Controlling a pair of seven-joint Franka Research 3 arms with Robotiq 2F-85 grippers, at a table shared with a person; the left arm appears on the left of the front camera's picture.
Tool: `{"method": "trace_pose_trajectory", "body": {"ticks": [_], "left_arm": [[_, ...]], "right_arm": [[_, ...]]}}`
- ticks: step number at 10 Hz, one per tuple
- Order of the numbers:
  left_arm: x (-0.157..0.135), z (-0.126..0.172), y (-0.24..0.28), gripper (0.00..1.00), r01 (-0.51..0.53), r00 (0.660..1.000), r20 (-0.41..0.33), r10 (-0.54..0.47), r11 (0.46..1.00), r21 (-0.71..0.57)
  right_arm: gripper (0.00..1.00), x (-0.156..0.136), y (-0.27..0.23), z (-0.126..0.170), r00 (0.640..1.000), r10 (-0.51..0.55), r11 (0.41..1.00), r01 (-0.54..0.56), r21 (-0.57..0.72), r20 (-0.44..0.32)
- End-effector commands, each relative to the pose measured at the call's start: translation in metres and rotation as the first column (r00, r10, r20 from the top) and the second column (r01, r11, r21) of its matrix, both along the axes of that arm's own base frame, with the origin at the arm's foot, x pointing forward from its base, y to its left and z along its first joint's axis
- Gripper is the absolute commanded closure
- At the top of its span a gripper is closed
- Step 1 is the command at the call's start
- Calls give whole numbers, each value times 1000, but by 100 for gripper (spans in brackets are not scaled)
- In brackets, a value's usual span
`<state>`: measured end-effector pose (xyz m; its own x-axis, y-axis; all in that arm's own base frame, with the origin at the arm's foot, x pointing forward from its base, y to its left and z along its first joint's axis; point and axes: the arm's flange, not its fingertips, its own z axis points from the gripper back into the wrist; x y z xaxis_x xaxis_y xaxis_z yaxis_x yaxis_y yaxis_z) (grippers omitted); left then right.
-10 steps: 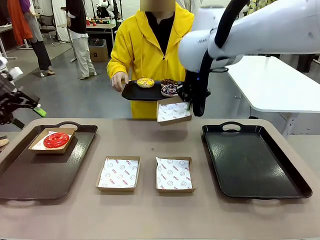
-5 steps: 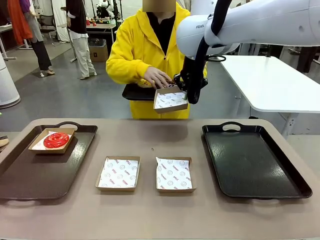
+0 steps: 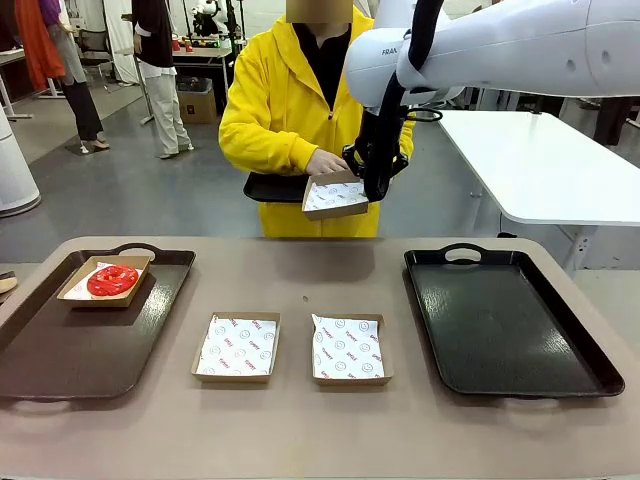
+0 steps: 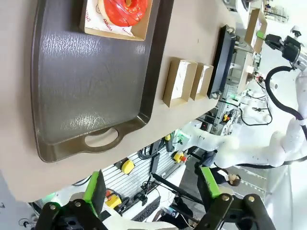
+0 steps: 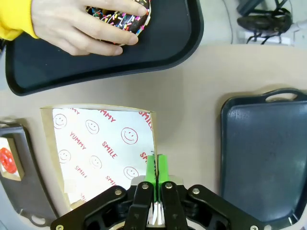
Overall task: Individually package the donuts and arrange them on the tray.
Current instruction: Place the picked Paper togo box on the Handle tray while simultaneously picking up another Paper togo box from the table with the other hand.
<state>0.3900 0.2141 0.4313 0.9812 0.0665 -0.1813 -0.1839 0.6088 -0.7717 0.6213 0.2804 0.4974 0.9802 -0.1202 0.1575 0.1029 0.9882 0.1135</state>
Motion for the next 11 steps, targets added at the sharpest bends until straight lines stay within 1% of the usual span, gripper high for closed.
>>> {"method": "trace_pose_trajectory", "body": {"ticks": [1,2,11], "left_arm": [[-4,2,6,0,1,999,34,1,999,-49],[0,0,0,0,0,1000,0,0,1000,0],[0,0,0,0,0,1000,0,0,1000,0]], "right_arm": [[100,8,6,-3,1000,5,1000,-5,-5,-28],[100,0,0,0,1000,0,1000,0,0,0],[100,0,0,0,1000,0,1000,0,0,0]]}}
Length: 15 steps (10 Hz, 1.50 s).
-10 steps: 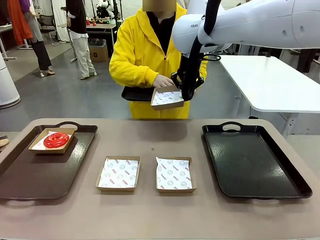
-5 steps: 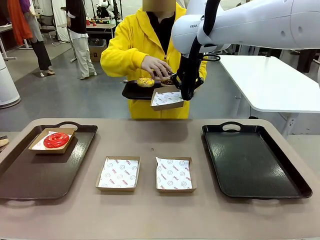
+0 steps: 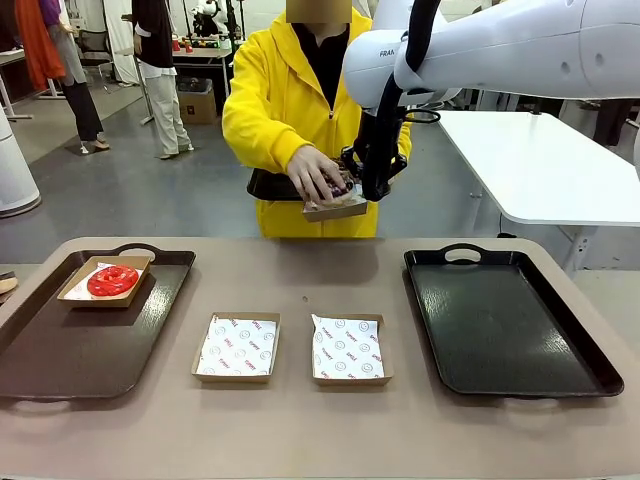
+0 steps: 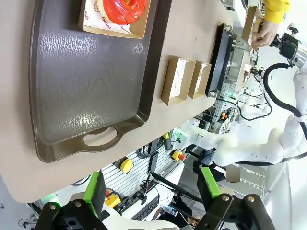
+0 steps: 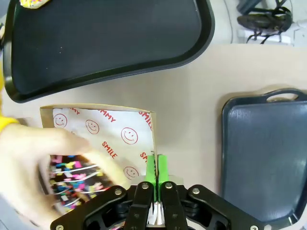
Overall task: Individually package the donuts and arrange them on the tray.
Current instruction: Place the picked Paper togo box on the Handle tray while simultaneously picking up another Paper togo box from the table with the other hand.
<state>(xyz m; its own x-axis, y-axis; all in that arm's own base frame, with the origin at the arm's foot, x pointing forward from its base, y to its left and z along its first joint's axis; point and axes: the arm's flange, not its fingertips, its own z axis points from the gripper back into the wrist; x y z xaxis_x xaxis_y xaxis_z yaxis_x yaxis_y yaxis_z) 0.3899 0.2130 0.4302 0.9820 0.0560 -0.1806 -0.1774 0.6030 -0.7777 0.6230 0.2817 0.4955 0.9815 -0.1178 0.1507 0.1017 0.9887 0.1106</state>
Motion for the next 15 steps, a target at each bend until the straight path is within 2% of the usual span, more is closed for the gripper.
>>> {"method": "trace_pose_trajectory", "body": {"ticks": [1,15], "left_arm": [[0,1,1,0,-9,1000,-1,9,1000,10],[0,0,0,0,0,1000,0,0,1000,0]], "right_arm": [[100,-2,-1,2,1000,-2,1000,2,2,7],[98,0,0,0,1000,0,1000,0,0,0]]}}
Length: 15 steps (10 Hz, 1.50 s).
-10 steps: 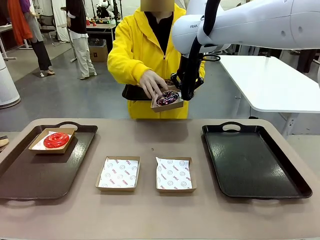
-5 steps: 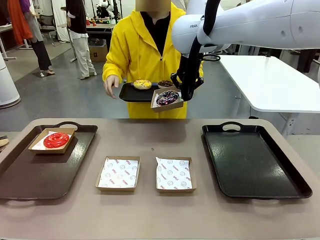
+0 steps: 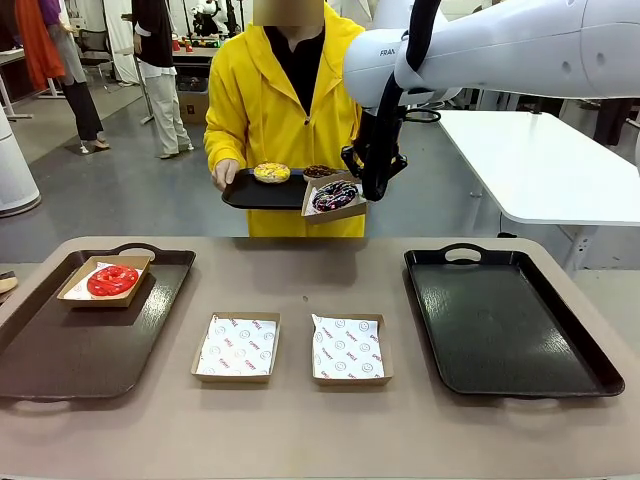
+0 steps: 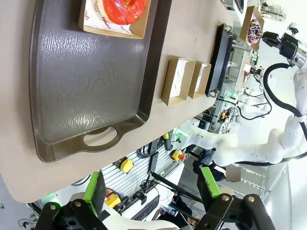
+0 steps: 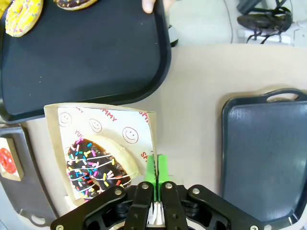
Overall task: Individually package the donuts and arrange them on the tray.
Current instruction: Place the picked Paper togo box on the Handle tray while simultaneously picking up another Paper togo box from the table with the other hand.
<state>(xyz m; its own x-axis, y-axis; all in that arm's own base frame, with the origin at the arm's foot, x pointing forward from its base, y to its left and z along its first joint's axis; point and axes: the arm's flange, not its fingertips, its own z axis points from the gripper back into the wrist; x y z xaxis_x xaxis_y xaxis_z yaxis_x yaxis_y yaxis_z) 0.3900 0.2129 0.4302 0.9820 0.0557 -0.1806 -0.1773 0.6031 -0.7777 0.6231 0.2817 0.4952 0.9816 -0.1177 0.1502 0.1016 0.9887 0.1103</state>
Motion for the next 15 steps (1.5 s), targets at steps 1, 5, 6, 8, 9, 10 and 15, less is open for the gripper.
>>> {"method": "trace_pose_trajectory", "body": {"ticks": [1,5,6,8,9,10,15], "left_arm": [[-1,11,-10,0,-8,1000,4,8,996,94],[14,66,-85,0,47,998,-54,-33,954,295],[16,73,-109,0,78,996,-67,-59,936,343],[21,77,-163,0,122,992,-86,-94,889,441],[20,74,-190,0,138,990,-88,-109,864,484],[19,69,-215,0,162,987,-91,-134,832,531],[18,16,-307,0,164,985,-85,-148,688,707]], "right_arm": [[98,-17,-16,12,1000,13,1000,-13,-25,26],[98,-86,-116,72,1000,-9,1000,9,10,28],[98,-95,-144,72,1000,8,1000,-8,-10,-2],[98,-103,-199,56,997,68,995,-71,-67,-40],[98,-103,-219,45,996,79,995,-81,-59,-34],[98,-99,-235,35,998,67,997,-67,-45,-10],[98,-66,-259,-26,996,81,995,-83,-52,-49]]}}
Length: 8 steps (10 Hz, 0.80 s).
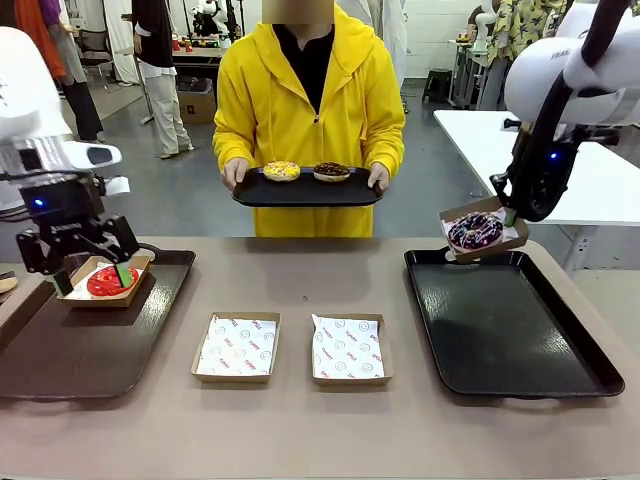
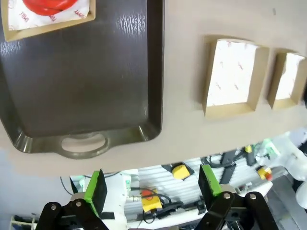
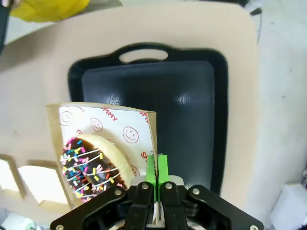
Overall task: Individually package the donuts and arrange them on the tray.
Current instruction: Place the picked Paper togo box on the Handle tray while simultaneously picking up another Paper togo box from the table with the other hand.
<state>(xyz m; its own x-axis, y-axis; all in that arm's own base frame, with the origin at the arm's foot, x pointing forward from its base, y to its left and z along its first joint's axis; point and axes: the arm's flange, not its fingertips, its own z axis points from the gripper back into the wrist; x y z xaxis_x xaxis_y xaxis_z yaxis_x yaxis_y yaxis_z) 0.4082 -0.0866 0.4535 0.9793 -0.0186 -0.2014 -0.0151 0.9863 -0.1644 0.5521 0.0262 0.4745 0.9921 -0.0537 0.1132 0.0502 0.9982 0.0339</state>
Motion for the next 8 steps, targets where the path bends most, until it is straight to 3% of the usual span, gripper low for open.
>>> {"method": "trace_pose_trajectory", "body": {"ticks": [1,2,5,6,8], "left_arm": [[-2,-15,-21,0,-37,998,58,32,997,73],[-4,-20,-35,0,-55,994,99,48,997,62],[-12,-28,-60,0,-45,986,164,38,998,40],[-3,-20,-47,0,-31,993,116,27,999,41],[-3,-20,-47,0,-31,993,116,27,999,41]], "right_arm": [[98,9,-5,-15,1000,17,1000,-16,23,-20],[98,0,0,0,1000,0,1000,0,0,0],[98,0,0,0,1000,0,1000,0,0,0],[98,0,0,0,1000,0,1000,0,0,0],[98,0,0,0,1000,0,1000,0,0,0]]}}
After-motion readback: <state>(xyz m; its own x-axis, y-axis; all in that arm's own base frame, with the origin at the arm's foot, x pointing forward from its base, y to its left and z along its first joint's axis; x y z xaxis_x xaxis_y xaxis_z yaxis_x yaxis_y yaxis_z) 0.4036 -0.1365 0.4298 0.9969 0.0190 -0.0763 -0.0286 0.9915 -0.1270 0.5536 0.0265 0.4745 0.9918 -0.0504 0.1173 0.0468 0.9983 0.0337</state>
